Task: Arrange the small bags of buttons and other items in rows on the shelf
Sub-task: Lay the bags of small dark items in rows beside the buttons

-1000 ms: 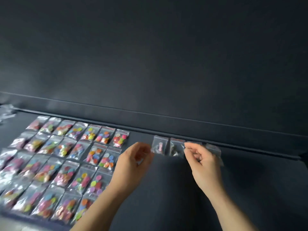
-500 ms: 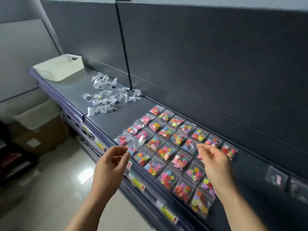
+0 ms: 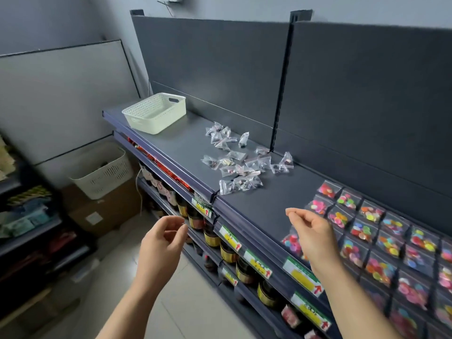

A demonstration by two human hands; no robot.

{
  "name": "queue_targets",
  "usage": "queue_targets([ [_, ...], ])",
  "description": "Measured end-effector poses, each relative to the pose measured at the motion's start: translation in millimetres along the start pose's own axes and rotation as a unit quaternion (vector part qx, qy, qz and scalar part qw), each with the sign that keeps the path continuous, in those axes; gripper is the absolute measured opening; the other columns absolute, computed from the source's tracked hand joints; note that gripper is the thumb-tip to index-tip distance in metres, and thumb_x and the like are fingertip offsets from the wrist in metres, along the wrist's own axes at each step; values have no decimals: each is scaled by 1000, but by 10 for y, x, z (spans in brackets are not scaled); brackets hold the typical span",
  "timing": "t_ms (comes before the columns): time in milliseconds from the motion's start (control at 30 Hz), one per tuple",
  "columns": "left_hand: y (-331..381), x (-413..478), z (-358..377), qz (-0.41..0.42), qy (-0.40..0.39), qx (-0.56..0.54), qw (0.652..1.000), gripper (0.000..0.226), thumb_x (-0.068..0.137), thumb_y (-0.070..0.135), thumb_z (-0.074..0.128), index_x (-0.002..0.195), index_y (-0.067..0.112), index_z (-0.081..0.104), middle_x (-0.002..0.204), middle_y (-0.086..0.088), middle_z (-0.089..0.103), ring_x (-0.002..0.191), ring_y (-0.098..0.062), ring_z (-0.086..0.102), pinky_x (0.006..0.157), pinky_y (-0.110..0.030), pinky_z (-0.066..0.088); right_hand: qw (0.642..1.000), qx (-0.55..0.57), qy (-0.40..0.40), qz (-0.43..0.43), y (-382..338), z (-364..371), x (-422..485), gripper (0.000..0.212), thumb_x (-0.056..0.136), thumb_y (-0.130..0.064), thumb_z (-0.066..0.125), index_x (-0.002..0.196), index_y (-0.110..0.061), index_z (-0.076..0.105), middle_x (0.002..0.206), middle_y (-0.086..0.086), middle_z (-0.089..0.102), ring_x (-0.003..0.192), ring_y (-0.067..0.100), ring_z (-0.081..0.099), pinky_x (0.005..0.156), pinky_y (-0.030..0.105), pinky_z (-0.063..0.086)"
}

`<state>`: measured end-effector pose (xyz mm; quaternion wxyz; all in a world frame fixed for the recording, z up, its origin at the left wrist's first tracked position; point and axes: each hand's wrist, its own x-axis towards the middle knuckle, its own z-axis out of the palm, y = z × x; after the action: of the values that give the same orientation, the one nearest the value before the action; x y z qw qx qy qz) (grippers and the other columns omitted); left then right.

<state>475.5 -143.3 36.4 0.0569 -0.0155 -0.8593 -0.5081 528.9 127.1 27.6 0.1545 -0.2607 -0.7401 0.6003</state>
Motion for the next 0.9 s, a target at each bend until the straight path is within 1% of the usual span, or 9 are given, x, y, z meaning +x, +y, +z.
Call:
queue_targets([
  [100, -29, 366, 54, 2, -17, -6, 1000, 6, 89, 18, 65, 93, 22, 64, 80, 8, 67, 70, 4, 61, 55, -13, 49, 1000, -16, 3, 5, -94, 246, 207, 12, 94, -21, 57, 97, -26, 68, 84, -14, 66, 92, 10, 65, 77, 27, 53],
  [233, -82, 944, 241, 13, -45, 3, 999, 7, 90, 19, 63, 97, 20, 65, 82, 5, 68, 70, -2, 63, 56, -11, 49, 999, -38, 11, 5, -181, 562, 625, 12, 94, -22, 58, 93, -26, 69, 92, 2, 71, 98, 27, 63, 83, 43, 53],
  [300, -135, 1294, 364, 19, -55, 15, 998, 12, 90, 22, 63, 102, 19, 65, 86, 5, 67, 75, -6, 63, 59, -12, 49, 999, -37, 17, 5, -181, 697, 914, 11, 93, -21, 59, 94, -24, 70, 88, 0, 71, 97, 28, 64, 80, 40, 54],
  [433, -216, 2009, 644, 18, -68, 64, 995, 26, 90, 26, 62, 115, 16, 62, 94, 6, 66, 87, -8, 61, 79, -26, 51, 999, -33, 35, 7, -131, 894, 1488, 11, 91, -17, 61, 91, -24, 69, 90, -8, 70, 88, 14, 65, 66, 19, 46],
  [533, -249, 2485, 884, 10, -79, 108, 991, 41, 90, 31, 62, 128, 14, 55, 112, -2, 64, 100, -17, 60, 90, -32, 49, 997, -58, 46, 16, -115, 1005, 1836, 11, 90, -16, 60, 89, -23, 68, 91, -3, 71, 76, 12, 63, 72, 28, 52],
  [633, -304, 2846, 1107, 3, -104, 156, 982, 52, 89, 36, 62, 135, 14, 48, 125, -6, 61, 112, -23, 57, 96, -36, 46, 993, -102, 51, 33, -75, 1104, 2113, 7, 88, -19, 62, 88, -22, 68, 90, 2, 72, 85, 22, 66, 82, 36, 53],
  [700, -325, 3006, 1217, -8, -138, 167, 976, 52, 88, 34, 64, 134, 13, 49, 121, -6, 63, 108, -24, 59, 92, -35, 47, 989, -133, 48, 36, -31, 1152, 2246, 13, 87, -22, 64, 97, -18, 71, 96, 1, 72, 88, 18, 65, 80, 30, 51],
  [800, -349, 3124, 1292, 17, -159, 168, 973, 32, 87, 26, 66, 116, 16, 63, 102, -4, 68, 88, -20, 61, 78, -27, 45, 982, -176, 51, 40, 16, 1212, 2388, 22, 86, -24, 66, 105, -15, 70, 98, -3, 69, 85, 12, 61, 77, 24, 46],
  [900, -401, 3175, 1223, -7, -178, 31, 984, 10, 87, 15, 65, 92, 23, 71, 81, -2, 66, 67, -13, 55, 66, -25, 42, 973, -221, 57, 33, 13, 1268, 2469, 24, 82, -27, 69, 105, -21, 70, 97, -4, 67, 84, 14, 60, 79, 27, 49],
])
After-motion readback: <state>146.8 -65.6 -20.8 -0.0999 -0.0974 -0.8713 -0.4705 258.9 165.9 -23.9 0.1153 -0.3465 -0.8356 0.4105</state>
